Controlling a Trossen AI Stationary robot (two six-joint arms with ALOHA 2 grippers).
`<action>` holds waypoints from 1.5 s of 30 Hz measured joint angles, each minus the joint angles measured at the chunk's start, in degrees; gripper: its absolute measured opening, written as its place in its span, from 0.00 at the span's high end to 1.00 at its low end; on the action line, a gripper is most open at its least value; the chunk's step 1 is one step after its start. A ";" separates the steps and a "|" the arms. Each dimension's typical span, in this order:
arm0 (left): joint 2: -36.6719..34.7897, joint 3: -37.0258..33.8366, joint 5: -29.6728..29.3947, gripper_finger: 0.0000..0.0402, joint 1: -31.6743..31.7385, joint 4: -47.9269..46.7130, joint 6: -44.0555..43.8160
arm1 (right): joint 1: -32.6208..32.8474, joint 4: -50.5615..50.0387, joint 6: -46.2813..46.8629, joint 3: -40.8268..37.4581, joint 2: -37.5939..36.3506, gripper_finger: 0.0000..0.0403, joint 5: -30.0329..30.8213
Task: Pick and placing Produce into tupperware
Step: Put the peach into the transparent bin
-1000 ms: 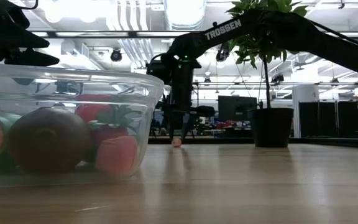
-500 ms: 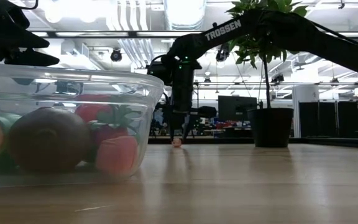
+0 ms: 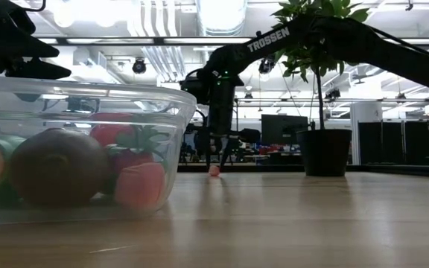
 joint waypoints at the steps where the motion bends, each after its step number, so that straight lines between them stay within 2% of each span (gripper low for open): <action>1: 0.00 0.00 0.01 0.52 -0.01 0.00 -0.02 | 0.00 0.46 -0.02 -0.12 0.00 0.70 -0.13; 12: 0.00 0.00 0.00 0.52 -0.01 0.00 0.00 | 0.09 1.19 -0.92 -0.97 -0.13 0.81 -0.35; 19: 0.00 0.00 0.02 0.52 0.01 0.00 -0.02 | 0.52 1.98 -1.31 -0.95 -0.26 0.80 -0.61; 26: 0.00 0.00 0.01 0.52 0.00 0.00 0.00 | 3.87 2.28 -4.09 -0.30 -2.48 0.81 -1.08; 31: 0.00 0.00 0.02 0.52 0.01 0.00 0.00 | 7.44 2.44 -5.46 3.52 -3.57 0.83 0.83; 34: 0.00 0.00 0.01 0.52 -0.01 0.00 0.00 | 10.48 4.55 -7.11 3.25 -6.10 0.82 0.02; 41: 0.00 0.00 0.00 0.52 0.00 0.01 -0.02 | 21.00 3.10 -10.83 3.51 -11.33 0.82 -0.36; 45: 0.00 0.00 0.00 0.52 0.00 0.00 -0.01 | 27.52 5.85 -11.22 3.55 -13.13 0.81 -3.21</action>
